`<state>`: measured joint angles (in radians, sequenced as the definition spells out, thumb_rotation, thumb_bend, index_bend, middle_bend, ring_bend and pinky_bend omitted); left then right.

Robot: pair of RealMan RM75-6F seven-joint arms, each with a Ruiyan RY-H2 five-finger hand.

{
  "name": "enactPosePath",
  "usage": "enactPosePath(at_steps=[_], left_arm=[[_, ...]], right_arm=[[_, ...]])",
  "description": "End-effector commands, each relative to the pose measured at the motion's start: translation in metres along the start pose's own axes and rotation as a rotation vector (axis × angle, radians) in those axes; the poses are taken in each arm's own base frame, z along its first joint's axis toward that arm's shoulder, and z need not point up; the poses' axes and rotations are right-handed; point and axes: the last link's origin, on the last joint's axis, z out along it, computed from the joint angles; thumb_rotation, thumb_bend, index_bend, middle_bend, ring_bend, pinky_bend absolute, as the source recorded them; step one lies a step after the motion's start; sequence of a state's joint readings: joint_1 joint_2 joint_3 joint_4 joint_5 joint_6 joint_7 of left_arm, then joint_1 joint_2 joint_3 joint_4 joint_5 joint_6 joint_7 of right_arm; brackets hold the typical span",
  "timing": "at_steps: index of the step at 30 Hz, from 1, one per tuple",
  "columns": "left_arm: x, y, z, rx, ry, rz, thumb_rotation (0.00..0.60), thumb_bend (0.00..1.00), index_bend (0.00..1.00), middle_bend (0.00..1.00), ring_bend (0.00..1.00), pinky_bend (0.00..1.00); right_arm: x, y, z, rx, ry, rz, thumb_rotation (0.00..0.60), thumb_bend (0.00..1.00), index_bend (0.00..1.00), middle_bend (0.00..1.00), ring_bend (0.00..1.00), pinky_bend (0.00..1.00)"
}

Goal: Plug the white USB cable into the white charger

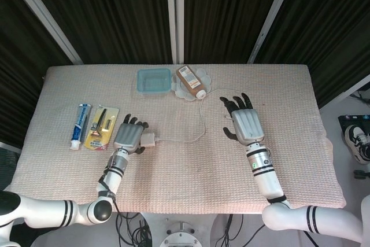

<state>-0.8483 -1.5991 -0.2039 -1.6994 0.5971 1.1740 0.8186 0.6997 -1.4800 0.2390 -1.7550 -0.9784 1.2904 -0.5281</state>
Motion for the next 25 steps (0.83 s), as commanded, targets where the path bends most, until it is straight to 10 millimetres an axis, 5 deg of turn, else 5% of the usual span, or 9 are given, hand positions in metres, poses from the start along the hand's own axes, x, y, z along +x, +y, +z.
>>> enactPosePath(at_steps=[1, 7, 14, 19, 25], left_arm=[[0.011, -0.018, -0.005, 0.004, 0.072, -0.02, 0.6, 0.18, 0.21, 0.25, 0.07, 0.0], [0.036, -0.087, -0.035, 0.087, 0.275, 0.002, 0.6, 0.16, 0.21, 0.24, 0.07, 0.0], [0.037, -0.182, -0.106, 0.157, 0.377, 0.024, 0.6, 0.16, 0.22, 0.25, 0.07, 0.0], [0.024, -0.217, -0.159, 0.236, 0.386, -0.017, 0.6, 0.16, 0.22, 0.25, 0.07, 0.0], [0.012, -0.225, -0.199, 0.29, 0.433, -0.041, 0.6, 0.16, 0.22, 0.25, 0.07, 0.0]], right_arm=[[0.006, 0.021, -0.015, -0.018, 0.0, -0.014, 0.6, 0.17, 0.1, 0.22, 0.07, 0.0], [0.026, 0.056, -0.042, -0.002, 0.006, 0.011, 0.6, 0.23, 0.1, 0.2, 0.04, 0.0], [0.048, 0.108, -0.093, -0.059, 0.028, -0.002, 0.6, 0.24, 0.1, 0.18, 0.0, 0.0], [0.054, 0.13, -0.131, -0.103, 0.049, 0.027, 0.6, 0.25, 0.1, 0.18, 0.0, 0.0], [0.056, 0.141, -0.161, -0.116, 0.044, 0.064, 0.6, 0.27, 0.1, 0.18, 0.0, 0.0]])
